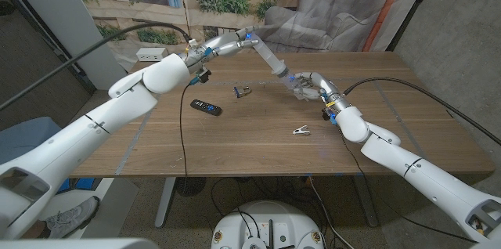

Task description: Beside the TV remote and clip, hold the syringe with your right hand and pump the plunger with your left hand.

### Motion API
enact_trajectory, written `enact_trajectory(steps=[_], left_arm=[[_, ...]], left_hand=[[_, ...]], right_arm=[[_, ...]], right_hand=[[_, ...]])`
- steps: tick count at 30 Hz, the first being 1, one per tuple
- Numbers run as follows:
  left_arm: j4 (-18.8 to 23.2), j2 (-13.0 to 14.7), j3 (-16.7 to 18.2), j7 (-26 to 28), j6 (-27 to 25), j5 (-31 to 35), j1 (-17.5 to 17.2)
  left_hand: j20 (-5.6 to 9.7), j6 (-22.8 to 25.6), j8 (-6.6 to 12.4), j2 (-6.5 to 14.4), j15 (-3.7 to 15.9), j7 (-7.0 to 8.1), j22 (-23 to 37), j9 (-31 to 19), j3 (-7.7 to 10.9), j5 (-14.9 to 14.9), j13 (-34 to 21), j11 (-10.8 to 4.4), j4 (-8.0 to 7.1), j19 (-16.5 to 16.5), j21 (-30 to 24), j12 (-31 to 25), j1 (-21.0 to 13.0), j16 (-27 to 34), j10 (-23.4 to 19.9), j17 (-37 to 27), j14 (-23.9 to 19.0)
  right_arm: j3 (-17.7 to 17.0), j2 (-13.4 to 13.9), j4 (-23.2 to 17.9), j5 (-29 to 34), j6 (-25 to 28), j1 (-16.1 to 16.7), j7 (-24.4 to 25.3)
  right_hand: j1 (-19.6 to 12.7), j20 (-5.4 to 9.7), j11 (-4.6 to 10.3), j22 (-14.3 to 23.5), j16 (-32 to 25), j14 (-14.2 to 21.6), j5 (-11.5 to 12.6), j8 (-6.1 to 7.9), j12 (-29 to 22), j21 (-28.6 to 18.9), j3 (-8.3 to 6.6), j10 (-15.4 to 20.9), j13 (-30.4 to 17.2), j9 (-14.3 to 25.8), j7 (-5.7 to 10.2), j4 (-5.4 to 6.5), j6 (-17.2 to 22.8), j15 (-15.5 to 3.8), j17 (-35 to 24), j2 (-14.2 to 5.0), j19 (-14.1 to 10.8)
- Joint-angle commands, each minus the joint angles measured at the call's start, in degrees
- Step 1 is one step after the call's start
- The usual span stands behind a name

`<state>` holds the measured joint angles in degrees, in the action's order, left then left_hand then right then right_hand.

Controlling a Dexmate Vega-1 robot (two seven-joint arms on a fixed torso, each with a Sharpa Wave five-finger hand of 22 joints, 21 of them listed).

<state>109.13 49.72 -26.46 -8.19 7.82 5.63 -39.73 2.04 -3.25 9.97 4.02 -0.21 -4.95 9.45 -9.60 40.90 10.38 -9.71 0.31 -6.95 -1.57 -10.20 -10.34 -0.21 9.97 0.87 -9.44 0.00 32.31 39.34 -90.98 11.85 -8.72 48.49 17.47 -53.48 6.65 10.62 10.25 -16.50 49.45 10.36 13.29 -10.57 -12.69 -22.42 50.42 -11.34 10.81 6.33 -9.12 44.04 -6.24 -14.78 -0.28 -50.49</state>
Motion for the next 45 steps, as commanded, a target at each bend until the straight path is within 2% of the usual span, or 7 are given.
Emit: enact_trajectory(steps=[1,10,22,30,38,45], left_arm=[[-1.37,-0.9,-1.34,-2.28,0.05,-0.53,1.32],[-2.53,-1.64,-2.44,-4.01,-0.14,-1.45,2.56],[-4.35,-2.7,-4.16,-6.04,0.74,-1.55,4.64],[-5.24,-3.51,-5.03,-6.83,1.25,-1.42,5.76],[-5.6,-3.7,-5.56,-7.89,1.25,-1.54,6.42],[-5.87,-3.99,-5.87,-8.08,1.44,-1.3,6.82]], left_hand=[[6.18,0.55,0.37,5.88,-0.24,-0.59,0.22,-0.18,0.03,0.33,-0.2,0.52,-0.5,-0.35,-0.33,-0.46,-0.65,0.37,-0.24,-0.22,-0.84],[6.3,0.98,0.47,5.86,-0.27,-0.76,0.22,-0.18,0.06,0.33,-0.19,0.87,-0.67,-0.18,-0.45,-0.56,-0.66,0.44,-0.58,-0.21,-1.29],[6.32,1.08,0.44,5.82,-0.2,-0.49,0.22,-0.2,0.03,0.3,-0.21,0.52,-0.97,-0.09,-0.52,-0.58,-0.58,0.39,-0.71,-0.23,-1.39],[6.26,1.18,0.42,5.86,-0.25,-0.62,0.21,-0.21,0.09,0.31,-0.23,0.95,-1.07,0.06,-0.59,-0.59,-0.61,0.35,-0.79,-0.22,-1.45],[6.29,1.46,0.49,5.87,-0.1,-0.44,0.21,-0.22,0.13,0.31,-0.26,0.36,-1.19,0.14,-0.61,-0.76,-0.62,0.4,-1.26,-0.23,-1.7],[6.22,1.52,0.47,5.87,-0.05,-0.51,0.2,-0.23,0.19,0.31,-0.27,0.76,-1.19,0.26,-0.65,-0.64,-0.68,0.4,-1.02,-0.21,-1.86]], right_arm=[[-0.5,-0.37,0.5,-0.53,-0.79,-0.17,0.8],[-1.01,-0.34,0.36,-1.0,-1.45,0.02,1.21],[-1.2,-0.47,0.66,-1.22,-2.87,-0.19,1.17],[-0.81,-1.11,1.55,-1.14,-4.22,-0.96,0.81],[-0.32,-1.97,2.79,-1.37,-5.21,-1.73,0.35],[0.04,-2.61,3.58,-1.29,-5.96,-2.45,0.13]], right_hand=[[-1.11,4.78,0.12,0.31,0.07,0.14,0.34,0.23,-0.45,-0.3,-0.22,0.36,-0.18,0.07,2.01,-0.09,2.69,-6.76,-0.36,-8.93,0.22],[-1.36,4.73,-0.13,0.31,0.12,0.11,0.35,0.06,-0.47,-0.34,-0.31,0.42,-0.18,0.07,1.91,-0.18,2.68,-6.68,-0.45,-8.98,0.21],[-1.31,4.71,-0.03,0.3,0.13,0.22,0.3,0.32,-0.64,-0.46,-0.13,0.94,-0.18,0.09,1.79,-0.16,3.97,-6.59,-0.56,-8.67,0.01],[-1.57,4.73,0.27,0.29,0.21,0.19,0.34,0.09,-0.52,-0.46,-0.26,0.72,-0.18,0.09,1.76,-0.26,3.78,-6.78,-0.59,-8.79,0.07],[-1.78,4.8,0.3,0.29,0.25,0.17,0.35,0.29,-0.49,-0.52,-0.19,0.66,-0.19,0.13,1.82,-0.41,4.65,-6.77,-0.65,-8.58,-0.02],[-2.02,4.78,0.4,0.29,0.23,0.3,0.4,-0.09,-0.41,-0.46,-0.38,0.47,-0.19,0.14,1.73,-0.38,3.97,-6.8,-0.7,-8.91,0.17]])
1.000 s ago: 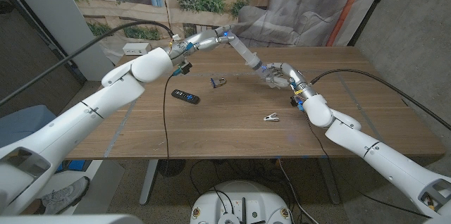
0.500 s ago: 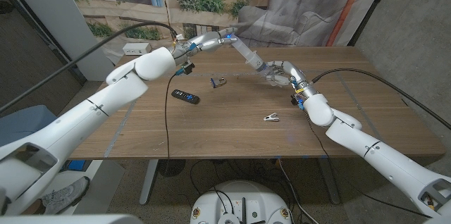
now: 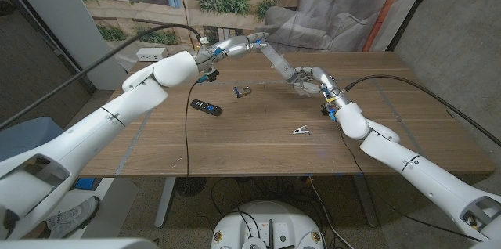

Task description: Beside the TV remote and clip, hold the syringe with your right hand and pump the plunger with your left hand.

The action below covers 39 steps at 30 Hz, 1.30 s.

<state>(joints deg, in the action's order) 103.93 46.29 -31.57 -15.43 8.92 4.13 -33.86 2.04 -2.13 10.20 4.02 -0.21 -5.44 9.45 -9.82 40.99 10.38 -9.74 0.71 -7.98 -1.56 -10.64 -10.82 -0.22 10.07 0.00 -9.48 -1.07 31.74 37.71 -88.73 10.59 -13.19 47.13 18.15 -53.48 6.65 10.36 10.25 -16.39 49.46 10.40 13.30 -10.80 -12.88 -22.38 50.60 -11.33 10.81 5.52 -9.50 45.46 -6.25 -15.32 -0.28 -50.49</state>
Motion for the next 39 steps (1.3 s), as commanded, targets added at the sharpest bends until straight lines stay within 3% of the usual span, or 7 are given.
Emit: enact_trajectory(steps=[1,16,27,39], left_arm=[[-0.68,-0.58,-0.8,-0.88,0.31,0.22,0.99],[-0.74,-1.32,-1.82,-1.97,0.05,0.62,1.98],[0.8,-1.12,-2.03,-2.16,-0.7,0.76,1.16],[2.87,-0.35,-1.69,-2.09,-1.96,0.95,0.06]], left_hand=[[6.23,0.41,0.24,5.89,-0.02,-0.16,0.2,-0.01,0.14,0.31,-0.24,0.47,-0.14,0.3,-0.22,-0.13,-0.71,0.28,-0.12,-0.16,-0.79],[6.0,0.84,0.26,5.99,-0.51,-1.13,0.18,0.01,0.52,0.35,-0.18,1.47,0.29,0.71,-0.31,-0.09,-1.17,0.22,-0.29,-0.02,-1.25],[5.94,1.31,0.31,5.72,0.06,0.03,0.2,-0.04,0.45,0.25,-0.33,-0.03,-0.18,0.98,-0.31,-0.57,-0.83,0.42,-1.68,-0.27,-1.92],[5.78,1.05,0.14,5.79,0.03,-0.59,0.19,-0.05,0.57,0.26,-0.37,1.25,-0.24,1.2,-0.32,-0.14,-0.85,0.25,-0.72,-0.25,-1.77]], right_arm=[[0.63,-1.02,1.41,-0.06,-1.5,-1.18,-0.63],[0.69,-1.16,1.58,-0.1,-2.03,-1.34,-0.81],[0.49,-1.42,1.44,-0.4,-3.1,-1.26,-0.81],[0.72,-2.35,1.65,-0.36,-4.42,-1.82,-0.93]], right_hand=[[-2.06,4.78,0.69,0.29,0.12,0.3,0.36,-0.12,-0.14,-0.27,-0.43,0.19,-0.2,0.14,2.58,0.0,2.54,-6.78,-0.18,-8.93,0.17],[-2.84,4.78,0.28,0.33,0.19,0.2,0.39,-0.87,-0.14,-0.27,-0.9,0.04,-0.19,0.16,2.46,-0.02,1.31,-6.76,-0.4,-9.48,0.41],[-3.43,4.75,0.54,0.33,0.2,-0.01,0.29,0.26,-0.19,-0.5,-0.37,-0.09,-0.24,0.3,1.99,-0.38,4.71,-6.82,-0.63,-8.26,0.05],[-4.31,4.82,-0.1,0.34,0.33,0.03,0.35,-0.64,-0.12,-0.51,-0.67,-0.31,-0.23,0.32,2.17,-0.26,3.09,-6.68,-0.69,-8.81,0.22]])
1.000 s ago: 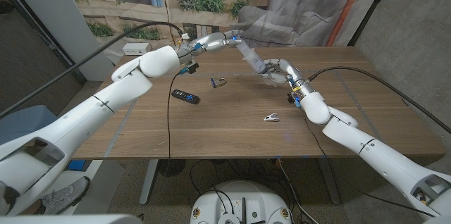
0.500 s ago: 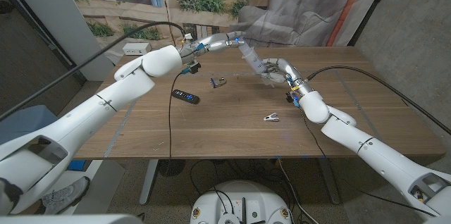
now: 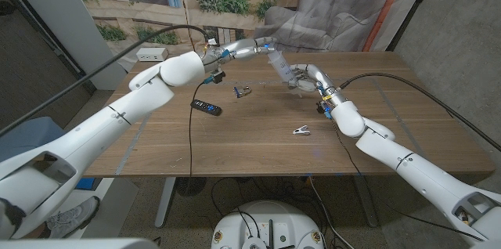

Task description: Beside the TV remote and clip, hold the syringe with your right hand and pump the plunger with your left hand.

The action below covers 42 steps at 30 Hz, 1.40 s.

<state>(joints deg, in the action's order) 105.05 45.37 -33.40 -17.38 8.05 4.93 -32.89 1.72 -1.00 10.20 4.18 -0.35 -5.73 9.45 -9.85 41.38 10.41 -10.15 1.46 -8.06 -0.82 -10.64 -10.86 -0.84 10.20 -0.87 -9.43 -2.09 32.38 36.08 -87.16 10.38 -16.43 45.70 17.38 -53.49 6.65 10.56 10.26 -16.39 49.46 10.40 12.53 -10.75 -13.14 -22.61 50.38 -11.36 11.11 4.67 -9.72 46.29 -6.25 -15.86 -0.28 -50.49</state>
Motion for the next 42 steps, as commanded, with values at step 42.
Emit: enact_trajectory(steps=[42], left_arm=[[1.22,-0.7,-1.32,-1.15,-2.25,-0.26,-0.67]], left_hand=[[5.9,-0.2,0.19,5.69,-0.06,-0.8,0.19,-0.12,0.57,0.16,-0.24,1.6,-0.51,0.47,-0.17,-0.21,-0.16,0.12,0.41,-0.42,-0.45]], right_arm=[[-0.48,-2.02,1.52,-0.65,-4.07,-1.46,-0.77]], right_hand=[[-11.25,4.61,-0.31,0.32,1.81,2.48,0.48,-1.3,-0.16,-0.54,-0.25,-0.17,-0.12,0.02,2.56,1.27,4.58,-6.34,1.38,-6.36,-0.49]])
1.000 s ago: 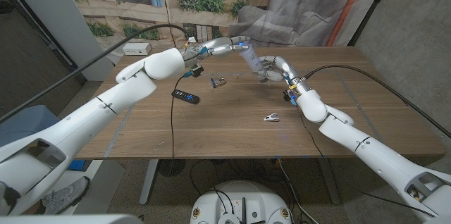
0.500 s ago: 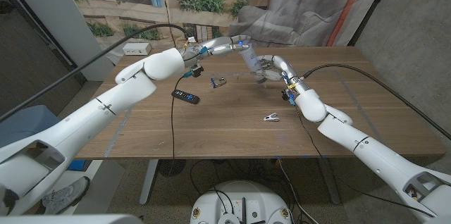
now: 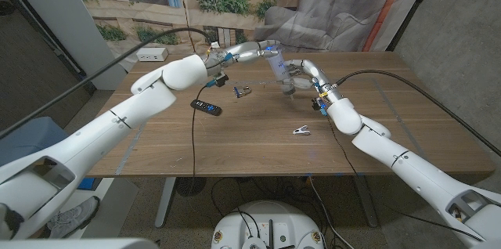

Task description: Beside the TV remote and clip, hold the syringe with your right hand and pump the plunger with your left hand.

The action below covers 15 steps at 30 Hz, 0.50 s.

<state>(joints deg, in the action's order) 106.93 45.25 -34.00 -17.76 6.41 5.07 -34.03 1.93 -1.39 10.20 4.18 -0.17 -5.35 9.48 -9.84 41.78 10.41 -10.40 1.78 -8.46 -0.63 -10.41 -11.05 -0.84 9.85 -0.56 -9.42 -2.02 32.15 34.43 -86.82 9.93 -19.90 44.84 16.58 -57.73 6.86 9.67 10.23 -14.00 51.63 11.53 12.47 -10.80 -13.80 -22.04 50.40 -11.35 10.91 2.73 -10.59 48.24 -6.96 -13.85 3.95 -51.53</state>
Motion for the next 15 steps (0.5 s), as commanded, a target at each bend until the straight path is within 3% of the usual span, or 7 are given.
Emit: enact_trajectory(steps=[1,2,5,8,10,12,15], left_arm=[[-0.68,-0.59,-0.76,-0.87,-0.72,-0.49,0.5],[-0.7,-0.59,-0.8,-0.9,-0.82,-0.48,0.52],[-0.85,-0.68,-0.88,-0.89,-1.01,-0.63,0.54],[-1.27,-0.83,-1.01,-1.02,-1.01,-0.82,0.77],[-1.6,-0.93,-1.14,-1.1,-0.89,-0.78,1.01],[-2.09,-1.12,-1.27,-1.17,-0.62,-0.85,1.3],[-2.79,-1.4,-1.48,-1.3,-0.24,-0.84,1.78]], left_hand=[[5.7,0.2,0.2,5.7,-0.27,-1.23,0.16,-0.13,0.2,0.17,0.01,1.29,-0.07,0.3,-0.4,0.0,-0.19,0.45,0.14,-0.41,-0.5],[5.72,0.16,0.18,5.72,-0.33,-1.27,0.15,-0.13,0.24,0.17,0.02,1.22,-0.02,0.3,-0.4,0.06,-0.24,0.42,0.27,-0.39,-0.44],[5.63,0.5,0.28,5.79,-0.43,-2.07,0.15,-0.1,0.45,0.21,0.1,1.84,0.31,0.33,-0.4,-0.06,-0.5,0.43,-0.12,-0.28,-0.62],[5.66,0.02,0.08,5.84,-0.51,-1.3,0.15,-0.1,0.6,0.21,0.12,1.1,0.37,0.32,-0.39,0.11,-0.57,0.37,0.29,-0.3,-0.44],[5.68,-0.17,0.02,5.78,-0.4,-0.86,0.15,-0.1,0.59,0.18,0.12,0.78,0.31,0.32,-0.39,0.13,-0.51,0.32,0.38,-0.34,-0.24],[5.75,-0.54,-0.08,5.67,-0.37,-0.21,0.16,-0.12,0.52,0.13,0.09,0.04,0.15,0.29,-0.38,0.2,-0.36,0.33,0.7,-0.42,-0.08],[5.73,-0.58,-0.04,5.63,-0.35,-0.1,0.16,-0.13,0.48,0.11,0.07,0.05,0.05,0.29,-0.39,0.13,-0.27,0.36,0.63,-0.45,-0.05]], right_arm=[[-0.29,-0.44,1.23,-0.24,-0.48,-0.62,0.09],[-0.29,-0.44,1.35,-0.22,-0.51,-0.69,0.09],[-0.29,-0.56,1.73,-0.37,-0.54,-0.84,0.1],[-0.28,-0.72,2.05,-0.41,-0.44,-1.02,0.21],[-0.19,-0.81,2.41,-0.37,-0.64,-1.25,0.24],[-0.11,-0.92,2.74,-0.29,-0.78,-1.51,0.28],[-0.03,-1.08,3.08,-0.24,-0.89,-1.78,0.41]], right_hand=[[-6.93,4.44,0.62,0.37,-0.61,0.18,-0.79,-1.17,-0.1,0.07,-0.66,-0.18,-0.12,0.24,4.63,2.15,2.77,-5.65,-0.71,-10.61,0.48],[-7.04,4.29,0.54,0.38,-0.44,-0.37,-1.0,-0.8,-0.2,-0.08,-0.29,0.04,-0.11,0.25,4.14,1.79,3.68,-5.93,-0.76,-10.12,0.15],[-5.95,4.59,0.01,0.47,-0.47,-0.49,-1.23,-1.85,-0.08,0.14,-0.25,-0.17,-0.03,0.18,5.48,3.02,0.79,-5.22,-1.04,-12.45,1.04],[-6.72,4.05,0.25,0.28,-0.11,-0.97,-0.99,-0.41,-0.35,-0.35,0.69,0.72,0.11,0.06,3.99,1.12,4.23,-5.68,-0.88,-9.68,-0.28],[-6.77,4.0,0.0,0.17,0.22,-0.59,-0.59,-0.13,-0.42,-0.28,0.41,1.09,0.13,-0.01,3.5,1.04,5.2,-5.55,-0.42,-9.4,-0.3],[-7.01,3.77,-0.55,-0.11,1.04,0.28,0.72,0.27,-0.56,-0.12,0.17,2.05,0.16,-0.15,2.74,0.46,7.1,-5.48,0.79,-6.52,-0.73],[-7.38,3.87,-0.43,-0.12,1.25,0.68,1.42,-0.12,-0.32,0.01,-0.6,1.81,0.15,-0.19,2.9,0.74,6.63,-5.54,1.06,-6.79,-0.8]])
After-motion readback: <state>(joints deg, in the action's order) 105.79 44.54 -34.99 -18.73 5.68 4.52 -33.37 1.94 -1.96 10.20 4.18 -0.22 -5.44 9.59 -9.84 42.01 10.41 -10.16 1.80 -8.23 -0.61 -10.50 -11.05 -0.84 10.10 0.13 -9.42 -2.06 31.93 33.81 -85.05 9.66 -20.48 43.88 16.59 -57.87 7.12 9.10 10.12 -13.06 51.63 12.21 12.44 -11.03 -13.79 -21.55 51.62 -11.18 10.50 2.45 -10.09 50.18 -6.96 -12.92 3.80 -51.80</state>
